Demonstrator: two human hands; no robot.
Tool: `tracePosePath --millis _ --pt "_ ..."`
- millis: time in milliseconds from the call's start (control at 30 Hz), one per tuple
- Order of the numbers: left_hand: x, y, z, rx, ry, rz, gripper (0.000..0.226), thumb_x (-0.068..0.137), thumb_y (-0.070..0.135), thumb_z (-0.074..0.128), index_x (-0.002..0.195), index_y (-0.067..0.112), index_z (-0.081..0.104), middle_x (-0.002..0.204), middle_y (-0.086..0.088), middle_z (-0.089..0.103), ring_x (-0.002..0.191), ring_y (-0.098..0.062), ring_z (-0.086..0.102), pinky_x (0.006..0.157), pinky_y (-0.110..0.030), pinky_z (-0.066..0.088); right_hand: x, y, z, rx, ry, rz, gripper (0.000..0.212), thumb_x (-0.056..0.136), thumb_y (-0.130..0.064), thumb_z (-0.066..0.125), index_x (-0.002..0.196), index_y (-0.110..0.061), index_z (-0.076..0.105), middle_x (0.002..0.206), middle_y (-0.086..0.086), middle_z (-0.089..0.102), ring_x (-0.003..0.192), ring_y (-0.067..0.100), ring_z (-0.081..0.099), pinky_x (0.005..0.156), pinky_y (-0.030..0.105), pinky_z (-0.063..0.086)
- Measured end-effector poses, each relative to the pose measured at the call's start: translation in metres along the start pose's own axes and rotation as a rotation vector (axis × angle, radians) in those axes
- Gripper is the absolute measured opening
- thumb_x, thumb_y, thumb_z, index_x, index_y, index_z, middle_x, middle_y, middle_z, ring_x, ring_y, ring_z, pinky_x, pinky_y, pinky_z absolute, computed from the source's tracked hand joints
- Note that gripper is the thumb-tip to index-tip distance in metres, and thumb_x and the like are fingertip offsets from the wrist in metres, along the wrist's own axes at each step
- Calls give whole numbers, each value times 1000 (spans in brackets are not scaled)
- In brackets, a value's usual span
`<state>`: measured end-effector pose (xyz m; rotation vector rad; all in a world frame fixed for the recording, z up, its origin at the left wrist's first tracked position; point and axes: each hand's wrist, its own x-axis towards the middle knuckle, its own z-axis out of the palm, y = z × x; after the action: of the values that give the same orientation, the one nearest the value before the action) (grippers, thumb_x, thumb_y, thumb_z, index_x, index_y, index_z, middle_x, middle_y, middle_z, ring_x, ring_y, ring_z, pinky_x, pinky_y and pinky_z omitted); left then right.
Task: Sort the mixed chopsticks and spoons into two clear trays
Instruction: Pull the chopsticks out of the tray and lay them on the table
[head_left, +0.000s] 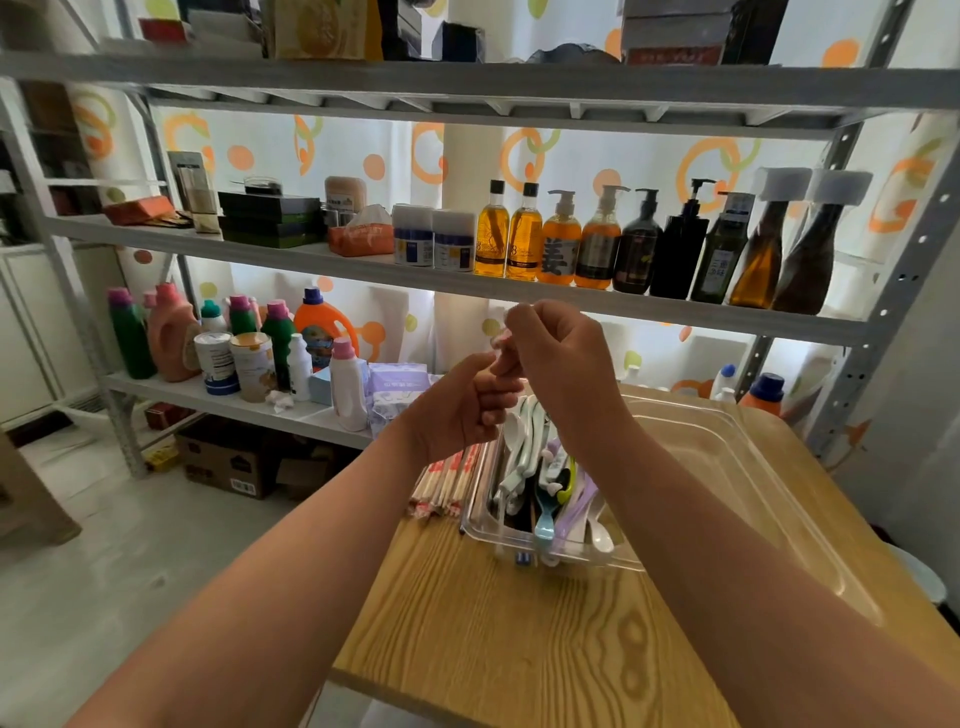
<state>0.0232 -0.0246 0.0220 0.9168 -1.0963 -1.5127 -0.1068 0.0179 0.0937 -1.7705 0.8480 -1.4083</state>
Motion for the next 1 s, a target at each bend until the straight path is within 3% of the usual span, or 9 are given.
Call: tracePosePath --millis 100,200,300,400,533,667,833,900,1000 --pt "4 -3 1 -13 62 82 47 99 34 37 57 21 52 51 8 42 45 -4 36 51 -18 25 1 16 3 -4 -21 83 42 73 -39 48 73 0 65 69 22 65 73 32 66 78 55 53" --pt "8 -7 -4 -29 155 147 31 95 25 48 66 17 56 62 -1 44 54 -8 39 55 -21 30 -1 31 7 -43 -110 122 27 77 -36 53 69 -15 68 75 14 68 98 35 65 91 56 49" --pt "8 -7 -11 41 249 141 22 93 23 50 74 12 56 63 -4 48 55 -10 44 52 -20 39 -3 43 5 -118 -124 76 18 86 -23 58 70 -15 61 71 10 66 69 25 67 74 43 57" --pt "7 -9 -23 295 465 42 24 96 23 44 75 15 54 57 3 54 49 -8 49 48 -18 41 -4 57 1 -386 -133 -10 27 86 -22 58 61 -18 50 58 -1 50 56 11 48 60 26 43" --pt "13 -24 -48 952 565 -15 32 96 31 43 69 17 52 68 -1 55 59 -13 47 61 -27 38 -3 78 -4 -634 -396 -1 24 84 -22 59 65 -8 58 60 4 51 55 10 44 60 25 40" --pt "17 -38 -54 1306 537 -48 33 96 36 44 73 16 57 75 -2 59 71 -17 53 66 -28 39 -2 95 -7 -794 -622 13 25 86 -27 58 83 -5 69 79 10 68 71 17 59 81 36 49" --pt "24 -48 -62 1423 479 -199 37 94 48 45 100 17 62 95 -2 63 91 -19 59 84 -33 48 -4 103 -10 -945 -813 -18 20 88 -28 58 101 -18 69 98 -2 67 100 14 54 106 48 31" --pt "25 -49 -62 1470 489 -260 44 93 53 42 107 16 62 104 -5 65 98 -22 60 88 -39 50 -5 104 -11 -1016 -861 -57 22 90 -30 56 105 -20 68 102 -3 67 108 15 48 108 50 25" --pt "27 -48 -60 1451 585 -250 50 94 52 38 109 11 62 109 -9 65 100 -26 60 86 -36 50 -7 106 -8 -1144 -900 -120 25 91 -32 54 111 -25 66 108 -4 64 113 19 43 102 43 29"
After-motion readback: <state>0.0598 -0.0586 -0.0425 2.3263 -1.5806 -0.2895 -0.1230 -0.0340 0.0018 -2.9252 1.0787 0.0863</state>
